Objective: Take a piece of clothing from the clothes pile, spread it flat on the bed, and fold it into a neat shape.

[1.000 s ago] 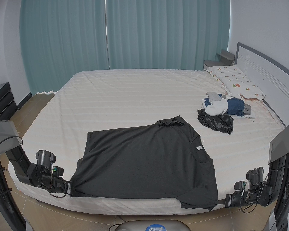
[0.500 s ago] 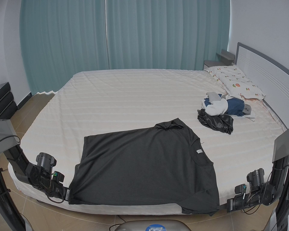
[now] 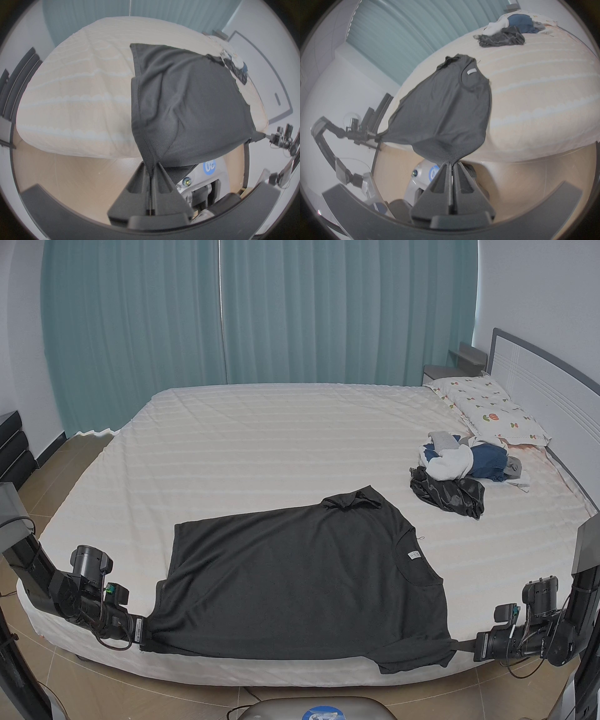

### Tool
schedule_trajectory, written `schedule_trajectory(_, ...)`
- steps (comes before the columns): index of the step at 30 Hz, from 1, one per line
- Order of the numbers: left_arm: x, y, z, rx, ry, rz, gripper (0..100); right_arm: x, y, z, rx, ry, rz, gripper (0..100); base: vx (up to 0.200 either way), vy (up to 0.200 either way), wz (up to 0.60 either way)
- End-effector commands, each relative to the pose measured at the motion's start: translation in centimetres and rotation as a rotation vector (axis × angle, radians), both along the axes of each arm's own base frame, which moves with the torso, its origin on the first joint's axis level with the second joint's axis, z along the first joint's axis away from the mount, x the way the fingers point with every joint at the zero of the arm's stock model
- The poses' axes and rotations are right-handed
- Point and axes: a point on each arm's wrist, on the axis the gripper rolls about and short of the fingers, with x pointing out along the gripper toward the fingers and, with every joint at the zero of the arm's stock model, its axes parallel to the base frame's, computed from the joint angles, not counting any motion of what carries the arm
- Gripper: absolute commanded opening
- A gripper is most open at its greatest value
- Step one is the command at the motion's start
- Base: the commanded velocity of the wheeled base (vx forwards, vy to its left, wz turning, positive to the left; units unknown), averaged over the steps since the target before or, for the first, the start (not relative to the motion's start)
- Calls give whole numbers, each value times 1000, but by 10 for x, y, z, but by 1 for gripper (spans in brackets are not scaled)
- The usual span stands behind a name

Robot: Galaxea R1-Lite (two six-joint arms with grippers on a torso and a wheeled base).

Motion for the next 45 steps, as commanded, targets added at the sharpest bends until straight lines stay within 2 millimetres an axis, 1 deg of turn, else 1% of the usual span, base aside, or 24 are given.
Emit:
schedule_trajectory(1,10,1,11,-45,-50,50,0,12,1,5,39,-56,-34,0,0,0,0)
schedule_trajectory(4,13,1,11,-54,-54,70,0,17,1,5,45,-74,-39,0,0,0,0)
schedule_trajectory(5,18,1,13,-76,-69,112,0,27,2,9,61,-107,-53,0,0,0,0)
schedule_trajectory(9,25,1,16,-104,-95,162,0,42,3,14,103,-138,-84,0,0,0,0)
schedule_trajectory(10,25,1,16,-104,-95,162,0,42,3,14,103,-138,-84,0,0,0,0)
schedule_trajectory(11,29,2,18,-122,-106,194,0,49,4,15,114,-151,-96,0,0,0,0)
schedule_trajectory(13,33,2,20,-141,-110,224,0,56,5,16,119,-165,-101,0,0,0,0)
schedule_trajectory(16,41,2,17,-168,-100,273,0,66,5,19,129,-193,-109,0,0,0,0)
schedule_trajectory(21,51,2,12,-197,-87,325,0,82,5,19,143,-219,-119,0,0,0,0)
schedule_trajectory(24,55,2,10,-218,-80,356,0,91,5,20,156,-236,-141,0,0,0,0)
schedule_trajectory(25,55,2,10,-218,-80,356,0,91,5,20,156,-236,-141,0,0,0,0)
schedule_trajectory(27,55,2,10,-242,-75,349,0,99,4,24,168,-259,-161,0,0,0,0)
schedule_trajectory(33,57,1,14,-310,-69,358,0,110,4,26,173,-287,-167,0,0,0,0)
schedule_trajectory(39,69,2,22,-374,-91,450,0,118,6,21,165,-293,-186,0,0,0,0)
schedule_trajectory(41,73,4,27,-403,-98,495,0,116,6,20,164,-282,-187,0,0,0,0)
schedule_trajectory(45,73,4,31,-415,-99,511,0,113,5,21,166,-279,-187,0,0,0,0)
